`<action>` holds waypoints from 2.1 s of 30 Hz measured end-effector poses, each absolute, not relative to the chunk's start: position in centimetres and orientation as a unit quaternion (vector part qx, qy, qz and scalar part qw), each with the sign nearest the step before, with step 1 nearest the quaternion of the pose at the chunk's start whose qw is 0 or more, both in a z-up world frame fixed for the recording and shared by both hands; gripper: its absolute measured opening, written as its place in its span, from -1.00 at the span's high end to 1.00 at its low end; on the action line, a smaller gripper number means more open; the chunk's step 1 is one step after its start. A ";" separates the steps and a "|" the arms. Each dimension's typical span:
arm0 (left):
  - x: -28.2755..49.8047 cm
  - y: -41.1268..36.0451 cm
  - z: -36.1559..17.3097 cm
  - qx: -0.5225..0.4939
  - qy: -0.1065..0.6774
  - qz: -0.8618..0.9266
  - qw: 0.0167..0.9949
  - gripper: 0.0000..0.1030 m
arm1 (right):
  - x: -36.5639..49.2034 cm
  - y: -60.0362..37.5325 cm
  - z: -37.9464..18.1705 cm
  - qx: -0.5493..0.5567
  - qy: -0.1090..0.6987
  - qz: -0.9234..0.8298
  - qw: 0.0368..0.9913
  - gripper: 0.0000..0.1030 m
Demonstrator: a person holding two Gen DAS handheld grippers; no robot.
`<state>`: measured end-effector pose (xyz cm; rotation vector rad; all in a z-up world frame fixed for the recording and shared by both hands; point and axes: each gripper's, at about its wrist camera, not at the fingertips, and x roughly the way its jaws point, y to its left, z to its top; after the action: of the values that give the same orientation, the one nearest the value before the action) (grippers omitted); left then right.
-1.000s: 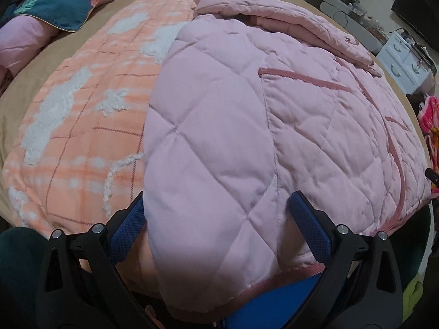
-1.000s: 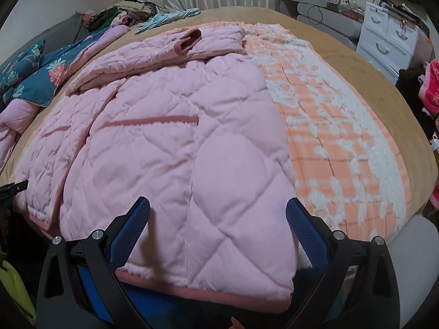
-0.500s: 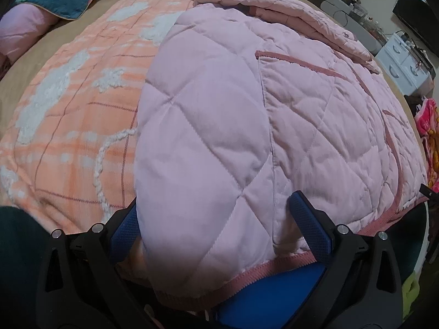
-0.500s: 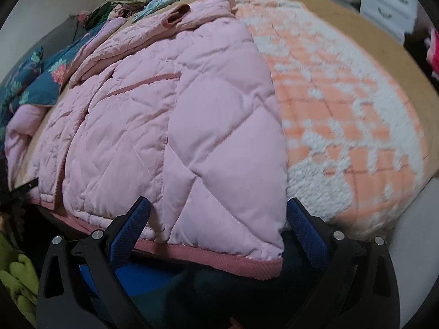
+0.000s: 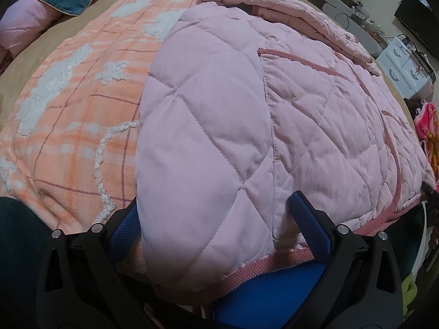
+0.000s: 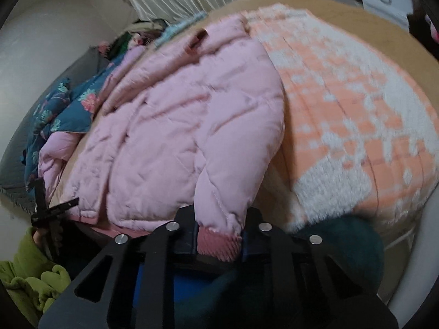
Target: Fold large clothes
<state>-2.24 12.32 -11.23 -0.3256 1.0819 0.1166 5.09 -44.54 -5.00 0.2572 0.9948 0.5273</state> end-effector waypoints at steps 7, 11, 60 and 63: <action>-2.7 12.0 -10.6 -0.155 0.503 0.048 0.849 -0.24 | 5.5 -43.6 -1.4 0.113 0.420 0.266 0.860 0.65; -3.3 11.9 -9.6 -0.152 0.488 0.045 0.858 0.41 | 5.7 -43.0 -0.5 0.109 0.408 0.263 0.867 0.67; 9.2 13.6 9.8 -0.126 0.264 -0.008 0.956 0.84 | 18.7 -39.2 13.6 0.114 0.289 0.267 0.912 0.73; 9.9 13.8 10.7 -0.123 0.259 -0.006 0.958 0.84 | 19.7 -39.1 14.3 0.122 0.287 0.267 0.912 0.73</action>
<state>9.90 13.83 10.71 -0.2502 0.5259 -0.0128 19.69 -39.10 14.27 0.2505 0.5908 0.5512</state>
